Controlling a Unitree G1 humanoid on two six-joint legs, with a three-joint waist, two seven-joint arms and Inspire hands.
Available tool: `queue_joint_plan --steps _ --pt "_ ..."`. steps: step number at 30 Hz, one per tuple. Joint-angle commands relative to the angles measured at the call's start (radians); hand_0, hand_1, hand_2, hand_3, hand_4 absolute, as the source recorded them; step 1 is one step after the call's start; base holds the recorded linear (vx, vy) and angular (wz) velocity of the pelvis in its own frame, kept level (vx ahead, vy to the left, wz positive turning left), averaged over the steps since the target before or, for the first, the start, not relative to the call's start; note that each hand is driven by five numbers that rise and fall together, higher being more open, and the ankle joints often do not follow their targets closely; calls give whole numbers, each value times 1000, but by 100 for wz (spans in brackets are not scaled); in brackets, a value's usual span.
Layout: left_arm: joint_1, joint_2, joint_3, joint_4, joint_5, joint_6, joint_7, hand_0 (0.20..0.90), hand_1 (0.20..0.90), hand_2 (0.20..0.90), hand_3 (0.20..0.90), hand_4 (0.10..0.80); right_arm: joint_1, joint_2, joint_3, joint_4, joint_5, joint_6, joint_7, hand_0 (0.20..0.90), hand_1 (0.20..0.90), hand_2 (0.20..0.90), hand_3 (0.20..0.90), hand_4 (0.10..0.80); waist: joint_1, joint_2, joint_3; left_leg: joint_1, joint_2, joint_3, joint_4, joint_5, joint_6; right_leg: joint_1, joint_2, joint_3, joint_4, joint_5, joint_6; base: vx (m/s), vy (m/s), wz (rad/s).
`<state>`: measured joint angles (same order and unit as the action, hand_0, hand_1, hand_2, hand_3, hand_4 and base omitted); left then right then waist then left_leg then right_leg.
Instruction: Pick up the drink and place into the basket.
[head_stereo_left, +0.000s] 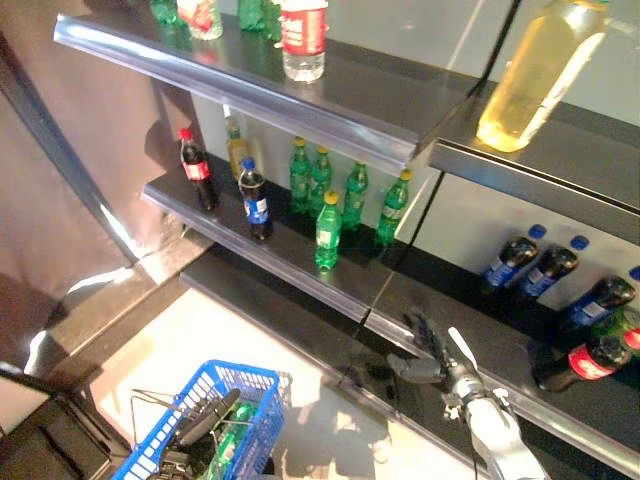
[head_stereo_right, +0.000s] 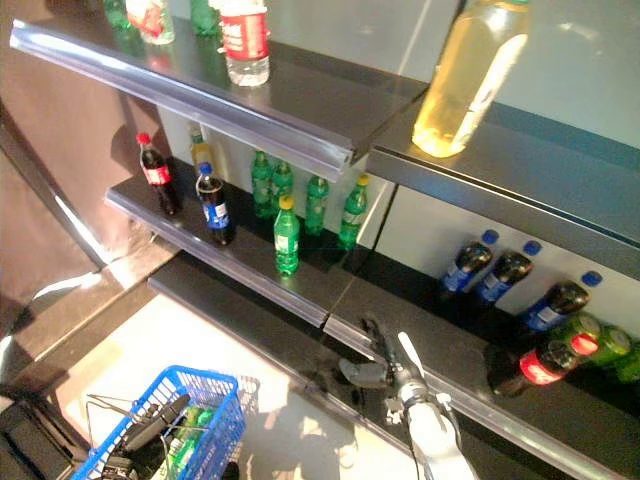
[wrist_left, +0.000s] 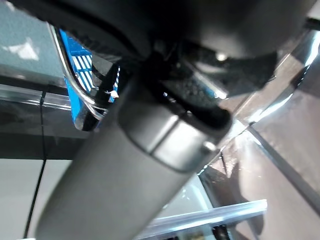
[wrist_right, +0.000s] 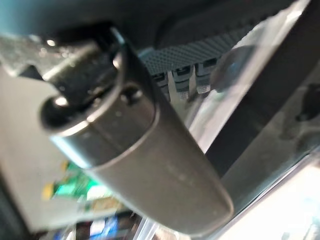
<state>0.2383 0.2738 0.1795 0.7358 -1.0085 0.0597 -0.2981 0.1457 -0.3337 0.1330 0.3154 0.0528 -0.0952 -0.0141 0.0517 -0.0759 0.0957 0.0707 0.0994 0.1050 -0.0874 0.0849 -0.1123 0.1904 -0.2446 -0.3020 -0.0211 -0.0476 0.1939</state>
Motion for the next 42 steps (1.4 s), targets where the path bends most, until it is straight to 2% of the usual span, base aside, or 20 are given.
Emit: queue_joint_plan --steps 1,8,13,21,23,24,26,28,34,38,41,42 --pt "-142 -7 52 -29 -51 -79 -139 300 300 300 200 100 -34 -29 -58 -19 49 -100 -54 900 900 900 900 800 26 60 -64 53 -26 69 0 -60 73 -59 -21 -21 67 115 -3 31 -5 -25" --pt "-162 9 58 71 -6 -83 -113 300 300 300 200 100 -18 20 -115 159 132 -122 -146 900 900 900 900 800 -4 57 -64 62 -28 107 0 -74 76 -69 -36 -12 72 130 5 26 -10 -13" --pt "-177 14 57 125 19 -80 -101 300 300 300 200 100 -5 27 -145 301 90 -146 -192 900 900 900 900 800 -28 61 -62 72 -25 138 0 -85 75 -74 -31 10 70 125 5 5 -4 -22" --pt "-214 26 26 245 75 -67 -122 300 300 300 200 100 -34 28 -207 690 163 -118 -112 900 900 900 900 800 -40 61 -63 81 -17 170 3 -90 72 -77 -17 40 62 117 -6 -9 -15 -23" --pt "-218 27 22 255 82 -65 -123 300 300 300 200 100 -38 27 -212 714 166 -114 -113 900 900 900 900 800 -39 61 -62 82 -18 173 3 -91 73 -77 -16 41 63 116 -7 1 -5 -10" --pt "-226 28 10 292 112 -64 -131 300 300 300 200 100 -47 25 -234 811 168 -79 -95 900 900 900 900 800 -42 60 -64 84 -18 178 5 -93 74 -79 -15 44 67 115 -7 1 -1 -17" --pt "-233 31 4 308 116 -62 -137 300 300 300 200 100 -50 18 -240 855 145 -64 -91 900 900 900 900 800 -44 60 -63 86 -19 181 5 -96 76 -82 -13 49 71 114 -7 -2 5 -15" --pt "-237 33 0 310 117 -58 -146 300 300 300 200 100 -51 8 -248 884 132 -13 -80 900 900 900 900 800 -46 60 -62 88 -21 181 5 -98 78 -86 -11 58 76 113 -8 -2 19 -10" --pt "-247 31 -20 288 123 -43 -144 300 300 300 200 100 -63 -3 -240 897 148 22 -57 900 900 900 900 800 -45 58 -52 96 -29 192 17 -105 84 -88 -21 63 74 125 -3 1 67 -7" --pt "-256 23 -53 269 143 -22 -156 300 300 300 200 100 -79 -8 -250 869 205 31 -79 900 900 900 900 800 -59 48 -43 99 -61 195 27 -127 103 -125 -52 88 117 171 8 16 214 -26" --pt "-258 21 -73 266 138 -17 -157 300 300 300 200 100 -60 -5 -269 864 195 17 -83 900 900 900 900 800 -77 35 -33 104 -89 222 27 -143 111 -193 -118 102 143 269 34 -5 217 -59" --pt "-259 20 -74 266 145 -14 -160 300 300 300 200 100 -56 -4 -273 867 198 14 -86 900 900 900 900 800 -80 33 -30 106 -90 229 26 -143 110 -201 -127 102 139 284 39 -47 152 -66"
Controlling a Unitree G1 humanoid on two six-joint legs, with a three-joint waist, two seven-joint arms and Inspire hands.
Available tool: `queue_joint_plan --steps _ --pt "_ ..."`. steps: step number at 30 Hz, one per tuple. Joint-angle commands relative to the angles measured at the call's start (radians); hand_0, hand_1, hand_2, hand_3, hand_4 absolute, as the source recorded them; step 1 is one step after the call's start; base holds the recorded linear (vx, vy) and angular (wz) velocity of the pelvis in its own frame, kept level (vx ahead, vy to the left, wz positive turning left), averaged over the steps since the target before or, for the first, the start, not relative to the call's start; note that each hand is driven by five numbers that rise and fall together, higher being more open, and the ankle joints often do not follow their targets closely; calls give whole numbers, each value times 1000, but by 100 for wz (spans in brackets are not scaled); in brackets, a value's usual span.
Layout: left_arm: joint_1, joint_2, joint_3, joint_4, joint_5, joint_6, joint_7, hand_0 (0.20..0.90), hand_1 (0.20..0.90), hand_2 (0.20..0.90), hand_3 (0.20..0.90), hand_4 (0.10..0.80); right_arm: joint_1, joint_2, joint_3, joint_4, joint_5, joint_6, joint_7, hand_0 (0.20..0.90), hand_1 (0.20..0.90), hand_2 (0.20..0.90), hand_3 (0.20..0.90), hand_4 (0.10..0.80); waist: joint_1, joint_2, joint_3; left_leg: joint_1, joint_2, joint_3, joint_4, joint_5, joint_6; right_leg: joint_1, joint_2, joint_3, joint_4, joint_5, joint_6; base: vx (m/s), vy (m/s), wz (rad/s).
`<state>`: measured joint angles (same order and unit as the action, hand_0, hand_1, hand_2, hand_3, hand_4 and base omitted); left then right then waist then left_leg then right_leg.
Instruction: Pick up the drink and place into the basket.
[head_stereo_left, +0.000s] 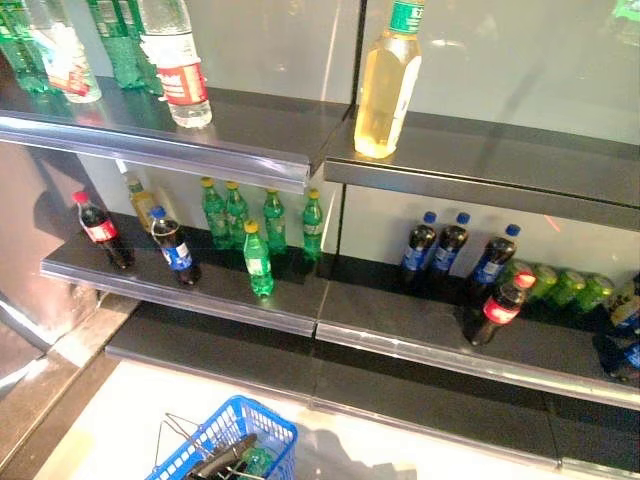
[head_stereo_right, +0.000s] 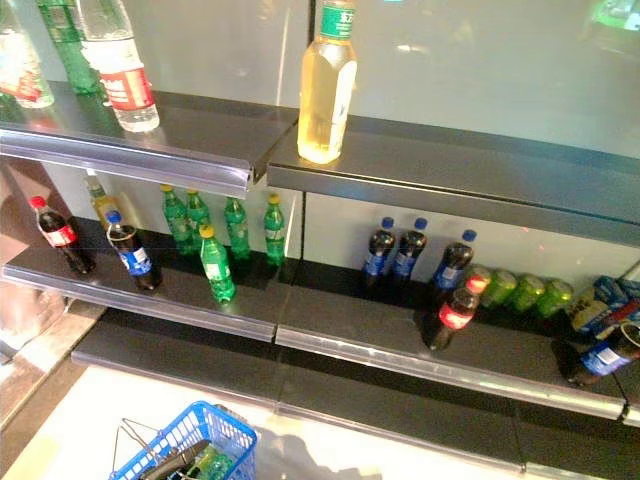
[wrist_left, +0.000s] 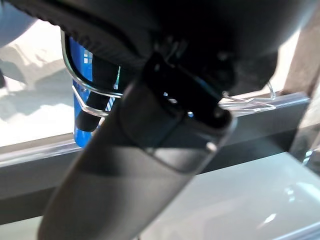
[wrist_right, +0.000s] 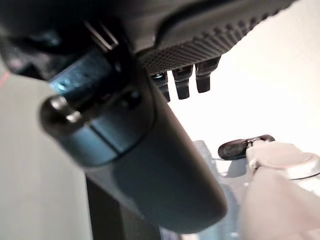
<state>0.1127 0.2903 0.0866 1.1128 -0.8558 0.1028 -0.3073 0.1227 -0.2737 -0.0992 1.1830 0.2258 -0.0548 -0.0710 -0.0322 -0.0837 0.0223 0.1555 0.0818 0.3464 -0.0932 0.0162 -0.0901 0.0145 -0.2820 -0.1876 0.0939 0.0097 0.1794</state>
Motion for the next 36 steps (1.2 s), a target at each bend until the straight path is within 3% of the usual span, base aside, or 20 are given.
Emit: queue_joint_plan --steps 1,4,6,10,13,17,21,23,28,30,31,34,35,36 --pt "-129 7 15 -115 2 -58 -155 300 300 300 200 100 -19 -58 -54 15 24 -41 -26 900 900 900 900 800 -4 35 50 29 -77 17 25 -79 83 -53 -116 -18 14 281 72 -69 94 -61" --pt "-115 21 32 -118 26 -68 -175 300 300 300 200 100 4 -42 -66 39 14 -76 2 900 900 900 900 800 0 32 72 34 -61 106 36 -86 81 -81 -150 -92 50 319 82 -129 32 -88" --pt "-107 37 36 -106 40 -81 -196 300 300 300 200 100 9 -41 -62 50 28 -89 19 900 900 900 900 800 -1 47 78 33 -54 133 39 -101 93 -77 -132 -106 128 267 82 -182 70 -70" --pt "-101 32 41 -68 29 -102 -211 300 300 300 200 100 -13 -54 -56 75 23 -84 26 900 900 900 900 800 -1 71 69 24 -60 175 17 -88 124 -67 -83 -139 222 175 57 -179 69 -74" --pt "-92 23 41 -62 36 -108 -209 300 300 300 200 100 -45 -56 -41 77 5 -59 27 900 900 900 900 800 13 77 50 24 -55 216 13 -83 128 -29 -50 -211 228 121 38 -110 -70 -152" --pt "-92 17 46 -64 49 -108 -196 300 300 300 200 100 -68 -44 -18 79 6 -50 26 900 900 900 900 800 26 68 39 34 -43 263 13 -79 129 27 4 -264 182 55 14 -84 -228 -99" --pt "-88 11 65 -58 67 -132 -191 300 300 300 200 100 -70 -22 3 79 -29 -63 44 900 900 900 900 800 26 54 34 53 6 349 20 -48 102 92 60 -319 30 4 -16 -95 -364 -120" --pt "-94 8 66 -68 52 -138 -174 300 300 300 200 100 -68 -15 22 65 -31 -72 61 900 900 900 900 800 4 51 37 47 65 389 36 -17 71 98 103 -298 -22 -24 -44 -143 -480 -94" --pt "-115 -4 61 -101 34 -128 -141 300 300 300 200 100 -66 -5 44 30 -2 -59 59 900 900 900 900 800 -24 49 45 27 140 406 62 20 28 97 148 -273 -58 -25 -80 -100 -335 -51" --pt "-126 -14 60 -113 21 -115 -131 300 300 300 200 100 -66 -8 47 22 11 -50 49 900 900 900 900 800 -34 47 49 21 158 392 89 16 16 93 163 -260 -72 -22 -97 -95 -307 -26" --pt "-127 -25 63 -115 12 -108 -126 300 300 300 200 100 -70 -12 49 20 19 -42 44 900 900 900 900 800 -24 50 52 6 143 319 101 6 11 91 170 -234 -80 -17 -100 -30 -217 -38" --pt "-101 -46 66 -110 -32 -92 -133 300 300 300 200 100 -93 -27 58 27 36 -27 52 900 900 900 900 800 21 66 60 -28 46 81 136 -49 22 88 194 -151 -94 -18 -102 54 -178 -83" --pt "-85 -53 67 -104 -22 -90 -147 300 300 300 200 100 -99 -31 56 32 47 -26 60 900 900 900 900 800 34 70 64 -46 12 32 143 -46 36 80 201 -133 -96 -6 -114 44 -140 -117" --pt "-79 -55 67 -100 -20 -89 -152 300 300 300 200 100 -98 -32 55 34 46 -28 64 900 900 900 900 800 38 75 63 -49 1 11 137 -46 38 80 206 -121 -98 -6 -114 78 -125 -117"
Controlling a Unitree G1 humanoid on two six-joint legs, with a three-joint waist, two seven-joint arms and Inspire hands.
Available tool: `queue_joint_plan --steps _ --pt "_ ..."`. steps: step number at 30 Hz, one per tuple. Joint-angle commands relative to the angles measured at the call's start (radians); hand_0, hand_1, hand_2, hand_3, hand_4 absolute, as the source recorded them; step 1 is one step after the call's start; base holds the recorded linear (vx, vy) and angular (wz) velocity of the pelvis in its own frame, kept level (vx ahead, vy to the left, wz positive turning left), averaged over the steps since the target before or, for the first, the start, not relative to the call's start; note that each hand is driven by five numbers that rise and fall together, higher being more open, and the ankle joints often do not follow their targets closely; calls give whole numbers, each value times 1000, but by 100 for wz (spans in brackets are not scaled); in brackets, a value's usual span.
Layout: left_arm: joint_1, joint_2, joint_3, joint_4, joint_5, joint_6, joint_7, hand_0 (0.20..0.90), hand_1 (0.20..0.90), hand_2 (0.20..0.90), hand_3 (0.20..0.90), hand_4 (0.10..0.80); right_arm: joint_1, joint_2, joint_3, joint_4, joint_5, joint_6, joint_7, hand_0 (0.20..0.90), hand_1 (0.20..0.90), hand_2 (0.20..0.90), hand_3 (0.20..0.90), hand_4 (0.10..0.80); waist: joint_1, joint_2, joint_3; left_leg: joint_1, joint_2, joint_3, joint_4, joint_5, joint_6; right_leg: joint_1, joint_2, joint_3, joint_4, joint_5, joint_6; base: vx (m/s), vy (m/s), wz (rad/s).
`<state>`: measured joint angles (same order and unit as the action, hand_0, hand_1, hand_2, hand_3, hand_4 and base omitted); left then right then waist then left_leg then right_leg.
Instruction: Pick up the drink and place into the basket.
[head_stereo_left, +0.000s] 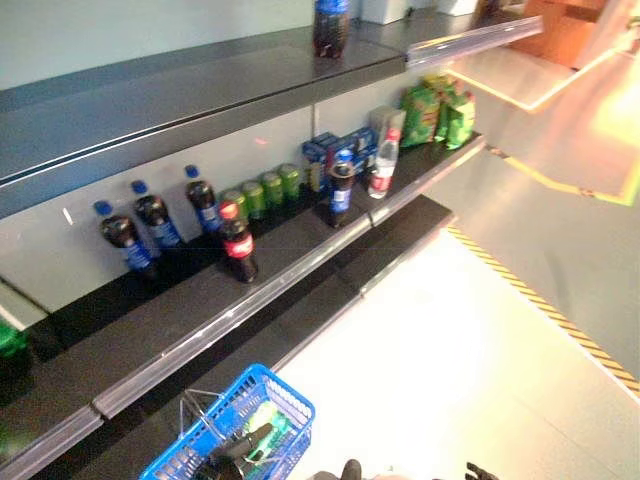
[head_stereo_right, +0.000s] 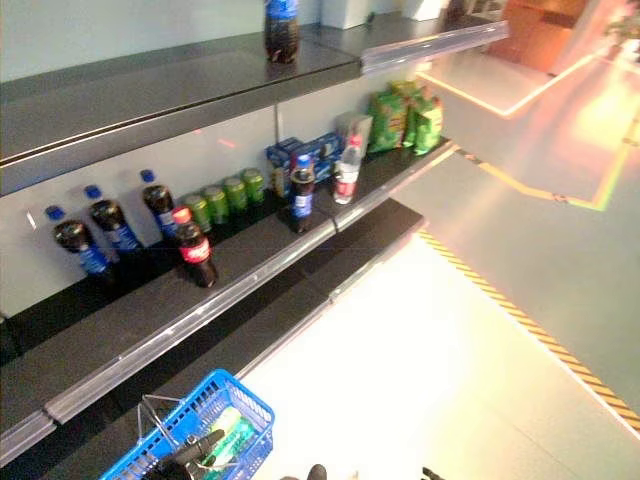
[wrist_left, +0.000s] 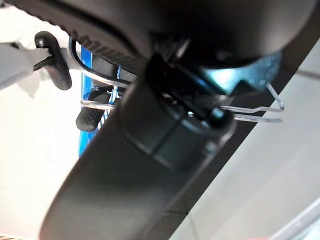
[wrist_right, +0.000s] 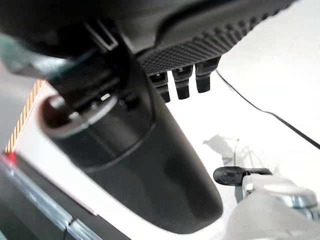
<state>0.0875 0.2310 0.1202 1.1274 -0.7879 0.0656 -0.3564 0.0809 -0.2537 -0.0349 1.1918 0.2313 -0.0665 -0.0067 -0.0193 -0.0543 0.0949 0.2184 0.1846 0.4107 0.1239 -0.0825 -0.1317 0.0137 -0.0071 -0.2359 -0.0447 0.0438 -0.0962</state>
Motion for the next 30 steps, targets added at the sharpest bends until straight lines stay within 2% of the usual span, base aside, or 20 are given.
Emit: queue_joint_plan --steps 1,4,7,9,10,12,14,17,18,20,23,25,26,27,30 --pt "-40 2 30 -107 -79 -44 -114 300 300 300 200 100 -55 -54 -11 31 44 -19 4 900 900 900 900 800 31 58 -9 -110 -123 -92 -111 63 80 84 -57 -49 37 -41 162 146 -66 -103" --pt "-32 2 24 -85 -66 -32 -128 300 300 300 200 100 -50 -59 -16 44 46 -28 7 900 900 900 900 800 32 85 -13 -120 -143 -123 -208 118 62 89 -32 -25 21 -45 171 192 -70 -70" --pt "-37 1 19 -62 -54 -42 -138 300 300 300 200 100 -49 -61 -21 54 37 -26 4 900 900 900 900 800 35 93 -5 -174 -143 -126 -211 150 45 104 -19 -9 12 -53 175 235 -64 -85" --pt "-40 -7 15 -45 -78 -61 -133 300 300 300 200 100 -55 -68 -9 57 7 -14 0 900 900 900 900 800 61 95 7 -242 -156 -164 -211 183 42 124 -10 12 25 -81 168 371 -34 -34" --pt "-36 -11 16 -41 -92 -71 -136 300 300 300 200 100 -62 -72 0 58 -11 0 -3 900 900 900 900 800 79 92 17 -257 -174 -202 -197 185 49 138 -8 24 49 -108 160 384 24 -49" --pt "-33 -13 26 -43 -106 -70 -128 300 300 300 200 100 -76 -77 11 59 -30 13 -8 900 900 900 900 800 96 92 15 -260 -192 -232 -184 183 66 140 -3 36 89 -123 156 454 46 -78" --pt "-31 -11 34 -50 -103 -65 -120 300 300 300 200 100 -80 -75 16 60 -35 18 -9 900 900 900 900 800 101 88 13 -243 -202 -237 -179 170 83 145 -7 38 129 -132 161 320 41 -114" --pt "-44 14 40 -57 -99 -43 -121 300 300 300 200 100 -76 -64 23 47 -46 9 7 900 900 900 900 800 100 65 -3 -208 -233 -242 -162 136 126 126 -23 49 269 -86 205 335 59 -84" --pt "-52 27 41 -61 -96 -33 -120 300 300 300 200 100 -74 -62 23 41 -47 6 13 900 900 900 900 800 95 64 -6 -197 -234 -247 -157 127 134 104 -22 55 340 -73 217 356 88 -95" --pt "-64 50 34 -65 -103 -21 -124 300 300 300 200 100 -68 -62 17 33 -38 3 16 900 900 900 900 800 88 66 -6 -188 -238 -262 -137 108 151 58 -13 75 502 -49 240 277 70 -33" --pt "-69 65 22 -77 -93 -27 -119 300 300 300 200 100 -68 -61 -1 49 -45 -23 28 900 900 900 900 800 79 66 1 -169 -247 -273 -119 72 182 -39 7 96 697 34 281 225 34 -12" --pt "-71 69 15 -92 -98 -26 -110 300 300 300 200 100 -70 -61 -13 59 -50 -41 39 900 900 900 900 800 79 73 1 -154 -245 -266 -122 61 187 -95 -41 78 729 53 279 222 -12 -2" --pt "-78 70 5 -105 -104 -22 -106 300 300 300 200 100 -68 -63 -24 65 -49 -51 43 900 900 900 900 800 82 78 2 -144 -242 -255 -125 54 183 -115 -114 59 674 61 272 223 -64 -16" --pt "-83 70 0 -108 -99 -20 -106 300 300 300 200 100 -66 -63 -32 69 -52 -56 41 900 900 900 900 800 81 80 4 -138 -240 -247 -126 51 180 -117 -140 53 644 65 271 278 -104 -23" --pt "-110 71 -31 -102 -106 -16 -89 300 300 300 200 100 -52 -65 -40 74 -45 -73 42 900 900 900 900 800 56 63 17 -104 -249 -237 -126 31 164 -112 -201 49 392 108 260 285 -168 -23"
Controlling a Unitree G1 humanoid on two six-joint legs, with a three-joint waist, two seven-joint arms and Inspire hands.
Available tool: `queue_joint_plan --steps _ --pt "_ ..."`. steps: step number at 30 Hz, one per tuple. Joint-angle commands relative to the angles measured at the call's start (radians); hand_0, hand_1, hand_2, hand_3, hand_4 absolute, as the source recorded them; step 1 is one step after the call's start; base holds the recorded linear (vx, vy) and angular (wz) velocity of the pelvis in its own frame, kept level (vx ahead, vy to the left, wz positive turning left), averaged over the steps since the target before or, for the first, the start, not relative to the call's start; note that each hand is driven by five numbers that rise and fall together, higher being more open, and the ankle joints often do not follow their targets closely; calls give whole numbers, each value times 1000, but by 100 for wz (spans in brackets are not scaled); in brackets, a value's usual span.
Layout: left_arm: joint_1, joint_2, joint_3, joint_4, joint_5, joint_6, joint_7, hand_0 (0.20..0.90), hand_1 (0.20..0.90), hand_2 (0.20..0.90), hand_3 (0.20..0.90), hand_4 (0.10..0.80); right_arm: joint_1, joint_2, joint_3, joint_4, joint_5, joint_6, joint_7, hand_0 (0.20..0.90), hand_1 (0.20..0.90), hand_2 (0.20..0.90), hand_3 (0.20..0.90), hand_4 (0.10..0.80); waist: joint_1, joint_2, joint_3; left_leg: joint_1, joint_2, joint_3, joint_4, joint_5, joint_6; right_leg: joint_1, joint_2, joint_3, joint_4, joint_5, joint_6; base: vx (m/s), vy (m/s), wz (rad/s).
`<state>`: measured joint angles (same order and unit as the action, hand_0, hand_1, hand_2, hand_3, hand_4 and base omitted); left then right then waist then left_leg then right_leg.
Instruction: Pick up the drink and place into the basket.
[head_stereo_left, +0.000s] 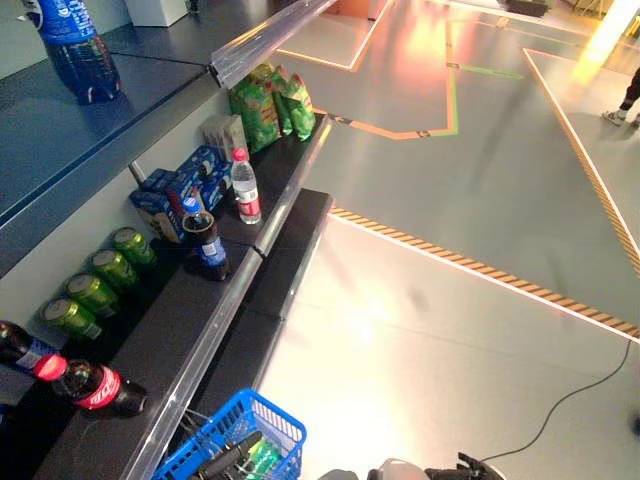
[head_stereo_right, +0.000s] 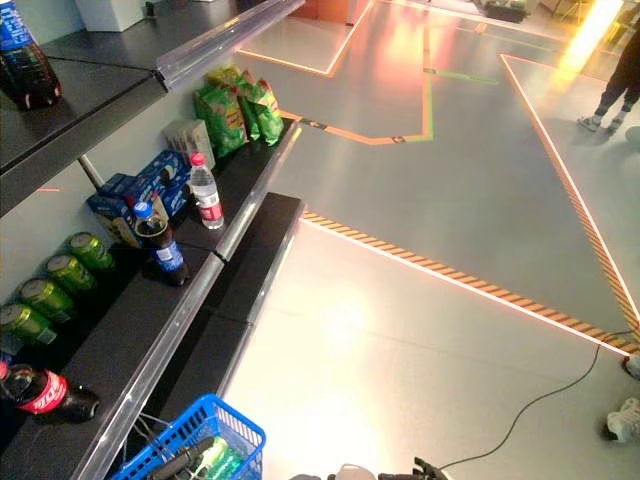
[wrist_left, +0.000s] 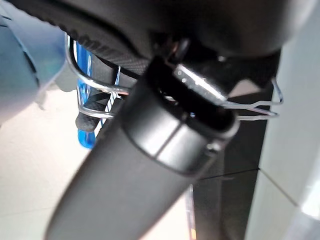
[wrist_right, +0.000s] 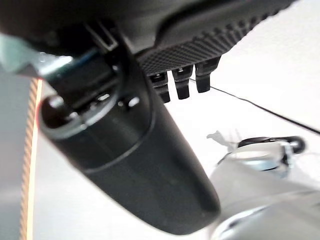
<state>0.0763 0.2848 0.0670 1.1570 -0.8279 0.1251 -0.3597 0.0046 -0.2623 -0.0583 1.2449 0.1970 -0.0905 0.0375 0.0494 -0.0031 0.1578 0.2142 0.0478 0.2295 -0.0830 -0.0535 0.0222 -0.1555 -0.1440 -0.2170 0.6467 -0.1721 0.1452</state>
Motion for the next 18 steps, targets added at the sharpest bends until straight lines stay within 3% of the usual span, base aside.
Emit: queue_joint_plan --steps 1,6,10,14,15,18 --pt "-105 15 17 -127 -69 -77 -81 300 300 300 200 100 27 -54 -17 16 -14 -52 -4 900 900 900 900 800 -24 5 -43 -85 -116 -55 83 -11 5 52 -90 36 -385 348 16 283 -183 -19" --pt "-125 15 12 -133 -72 -68 -62 300 300 300 200 100 15 -45 -8 -10 -12 -38 -11 900 900 900 900 800 -49 -1 -31 -42 -113 -55 101 -68 -3 8 -145 46 -498 428 40 258 -204 7" --pt "-114 4 29 -118 -58 -94 -59 300 300 300 200 100 2 -38 8 -15 4 -38 2 900 900 900 900 800 -32 -5 -46 -57 -86 -56 177 -89 -22 81 -109 11 -532 335 21 243 -330 19" --pt "-83 -12 73 -102 -37 -122 -69 300 300 300 200 100 -20 -36 40 -33 -8 -33 34 900 900 900 900 800 -14 -18 -58 -112 -36 -68 350 -32 -70 149 -41 -7 -560 255 -34 231 -334 3" --pt "-76 -21 82 -98 -38 -128 -76 300 300 300 200 100 -23 -39 54 -45 -11 -33 37 900 900 900 900 800 -5 -23 -56 -153 -20 -82 450 28 -95 175 -26 -18 -574 238 -56 162 -266 -6" --pt "-60 -39 91 -94 -31 -131 -102 300 300 300 200 100 -33 -51 70 -58 -16 -33 30 900 900 900 900 800 7 -33 -47 -273 12 -96 700 109 -121 214 -13 -41 -594 217 -101 159 -267 -10"
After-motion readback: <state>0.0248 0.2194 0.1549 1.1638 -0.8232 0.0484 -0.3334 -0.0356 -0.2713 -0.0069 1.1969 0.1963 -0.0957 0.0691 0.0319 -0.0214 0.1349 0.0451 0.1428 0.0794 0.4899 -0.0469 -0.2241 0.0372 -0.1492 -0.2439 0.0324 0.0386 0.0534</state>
